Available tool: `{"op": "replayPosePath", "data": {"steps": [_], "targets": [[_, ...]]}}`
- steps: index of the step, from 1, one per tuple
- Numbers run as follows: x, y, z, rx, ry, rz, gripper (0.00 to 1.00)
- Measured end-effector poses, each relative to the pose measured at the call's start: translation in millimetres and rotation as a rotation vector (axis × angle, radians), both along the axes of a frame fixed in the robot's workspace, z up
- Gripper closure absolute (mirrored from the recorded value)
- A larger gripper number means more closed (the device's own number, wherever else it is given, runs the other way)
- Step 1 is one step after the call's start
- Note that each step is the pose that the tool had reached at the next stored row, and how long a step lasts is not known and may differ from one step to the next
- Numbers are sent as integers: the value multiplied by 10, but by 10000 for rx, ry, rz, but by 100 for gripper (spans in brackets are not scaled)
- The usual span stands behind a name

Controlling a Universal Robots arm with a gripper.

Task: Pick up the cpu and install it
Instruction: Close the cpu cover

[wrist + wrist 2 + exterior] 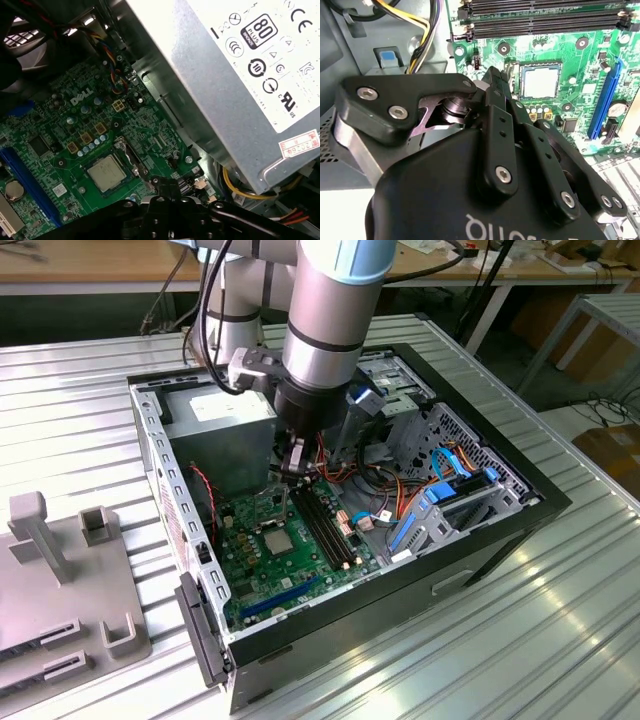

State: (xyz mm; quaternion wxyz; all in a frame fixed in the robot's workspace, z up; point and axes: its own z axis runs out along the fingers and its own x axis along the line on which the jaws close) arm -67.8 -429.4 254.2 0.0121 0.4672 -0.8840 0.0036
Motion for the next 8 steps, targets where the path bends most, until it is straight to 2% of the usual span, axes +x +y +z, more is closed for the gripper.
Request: {"op": "replayPosePath", "data": {"steps": [8], "targets": [[-4, 0, 40, -1, -13, 160, 89]]}}
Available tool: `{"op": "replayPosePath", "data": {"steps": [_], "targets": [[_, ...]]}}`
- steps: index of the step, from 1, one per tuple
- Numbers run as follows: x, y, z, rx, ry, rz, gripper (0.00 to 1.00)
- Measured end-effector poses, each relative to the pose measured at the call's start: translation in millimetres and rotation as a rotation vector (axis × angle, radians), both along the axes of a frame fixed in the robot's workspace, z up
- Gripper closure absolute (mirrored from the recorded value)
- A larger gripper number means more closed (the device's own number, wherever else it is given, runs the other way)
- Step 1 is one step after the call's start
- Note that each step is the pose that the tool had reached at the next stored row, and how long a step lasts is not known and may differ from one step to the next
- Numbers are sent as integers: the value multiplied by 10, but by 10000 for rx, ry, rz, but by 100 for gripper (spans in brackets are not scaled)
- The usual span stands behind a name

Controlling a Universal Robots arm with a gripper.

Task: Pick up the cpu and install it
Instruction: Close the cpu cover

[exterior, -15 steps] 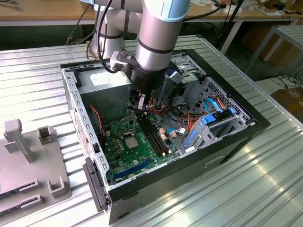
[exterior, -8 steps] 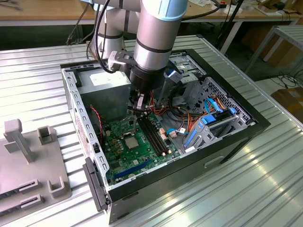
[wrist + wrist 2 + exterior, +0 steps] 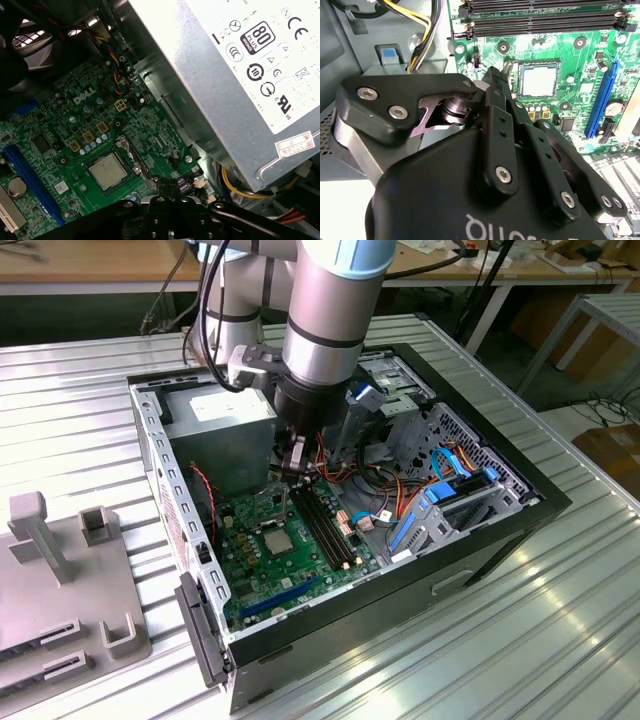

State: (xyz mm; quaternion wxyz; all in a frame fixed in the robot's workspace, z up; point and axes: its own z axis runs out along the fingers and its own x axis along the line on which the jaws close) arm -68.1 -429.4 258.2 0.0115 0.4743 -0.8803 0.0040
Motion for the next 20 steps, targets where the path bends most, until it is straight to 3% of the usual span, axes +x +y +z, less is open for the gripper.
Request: {"op": "replayPosePath", "data": {"steps": [9, 20], "targets": [[-8, 0, 38, 1, -19, 209, 89], [-21, 0, 43, 1, -49, 265, 89]]}}
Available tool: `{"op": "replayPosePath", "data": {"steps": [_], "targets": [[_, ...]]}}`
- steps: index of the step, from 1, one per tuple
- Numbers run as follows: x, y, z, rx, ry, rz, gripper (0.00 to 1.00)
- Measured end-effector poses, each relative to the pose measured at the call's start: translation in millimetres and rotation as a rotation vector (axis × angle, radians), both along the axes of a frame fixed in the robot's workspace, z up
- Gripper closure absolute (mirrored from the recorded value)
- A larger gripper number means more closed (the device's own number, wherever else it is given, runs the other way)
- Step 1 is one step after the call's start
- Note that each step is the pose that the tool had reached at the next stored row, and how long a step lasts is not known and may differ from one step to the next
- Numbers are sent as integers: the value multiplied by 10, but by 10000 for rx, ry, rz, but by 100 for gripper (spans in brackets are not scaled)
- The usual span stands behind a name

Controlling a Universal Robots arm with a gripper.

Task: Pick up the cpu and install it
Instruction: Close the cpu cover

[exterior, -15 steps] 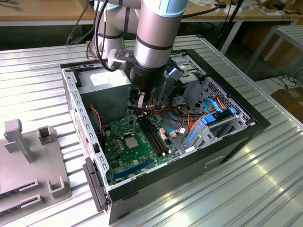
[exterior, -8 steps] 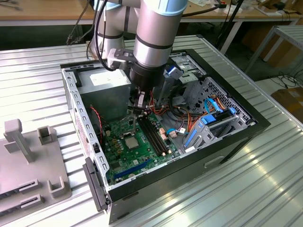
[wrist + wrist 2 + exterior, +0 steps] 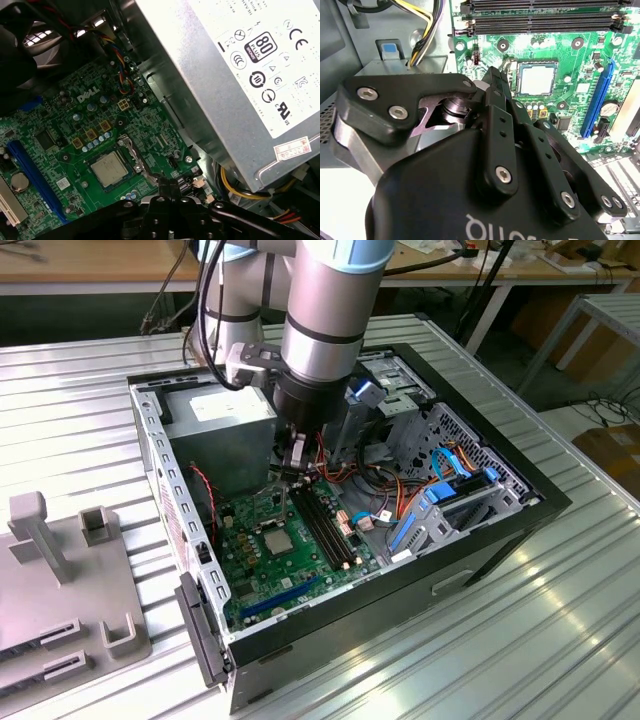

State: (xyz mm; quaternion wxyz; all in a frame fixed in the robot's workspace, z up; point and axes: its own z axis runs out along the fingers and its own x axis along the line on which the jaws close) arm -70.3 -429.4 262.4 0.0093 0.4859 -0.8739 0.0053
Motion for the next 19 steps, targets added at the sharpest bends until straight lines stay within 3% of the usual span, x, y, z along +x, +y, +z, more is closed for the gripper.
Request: {"op": "replayPosePath", "data": {"steps": [19], "targets": [[-31, -21, 7, -1, -90, 136, 89]]}}
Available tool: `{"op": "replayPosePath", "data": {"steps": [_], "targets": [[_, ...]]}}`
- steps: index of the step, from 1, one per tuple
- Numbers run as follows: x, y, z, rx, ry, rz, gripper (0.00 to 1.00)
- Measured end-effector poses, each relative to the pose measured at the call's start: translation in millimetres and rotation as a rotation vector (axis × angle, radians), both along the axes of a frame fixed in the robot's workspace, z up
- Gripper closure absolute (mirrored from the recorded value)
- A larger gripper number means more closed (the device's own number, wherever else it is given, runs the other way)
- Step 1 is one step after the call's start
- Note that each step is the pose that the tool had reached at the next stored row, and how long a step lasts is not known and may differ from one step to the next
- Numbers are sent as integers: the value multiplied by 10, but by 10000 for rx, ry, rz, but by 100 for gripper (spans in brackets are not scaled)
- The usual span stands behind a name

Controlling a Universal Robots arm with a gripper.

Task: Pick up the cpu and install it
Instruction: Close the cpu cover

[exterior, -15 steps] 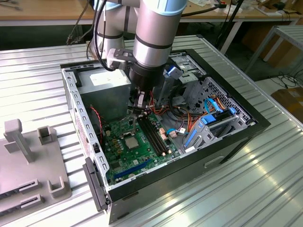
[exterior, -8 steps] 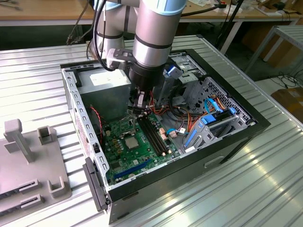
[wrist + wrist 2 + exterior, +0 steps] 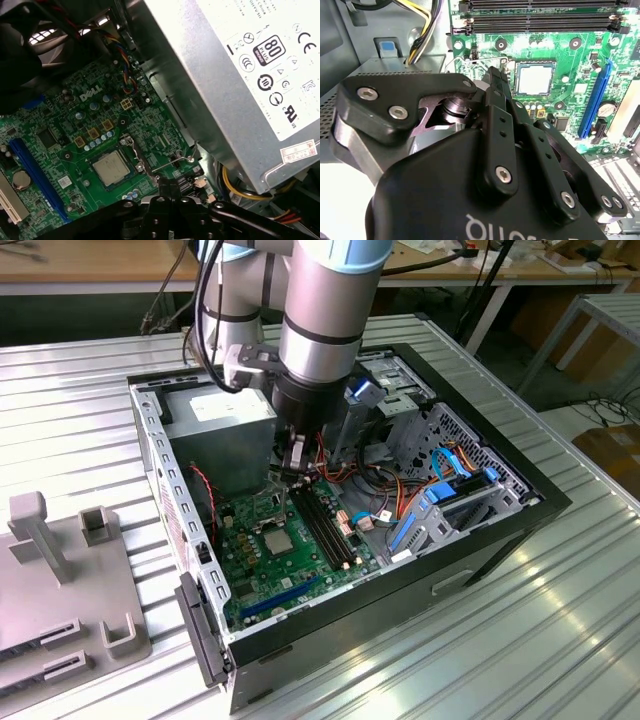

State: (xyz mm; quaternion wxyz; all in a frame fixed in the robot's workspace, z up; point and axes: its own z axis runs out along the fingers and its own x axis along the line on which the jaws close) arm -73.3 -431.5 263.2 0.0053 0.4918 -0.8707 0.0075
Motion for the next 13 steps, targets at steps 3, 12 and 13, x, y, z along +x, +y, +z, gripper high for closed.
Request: {"op": "replayPosePath", "data": {"steps": [3, 12, 13], "targets": [[-7, -13, 0, -1, -11, 77, 89], [-11, -43, 0, -6, -20, 275, 89], [-14, -55, 0, -5, -25, 310, 89]]}}
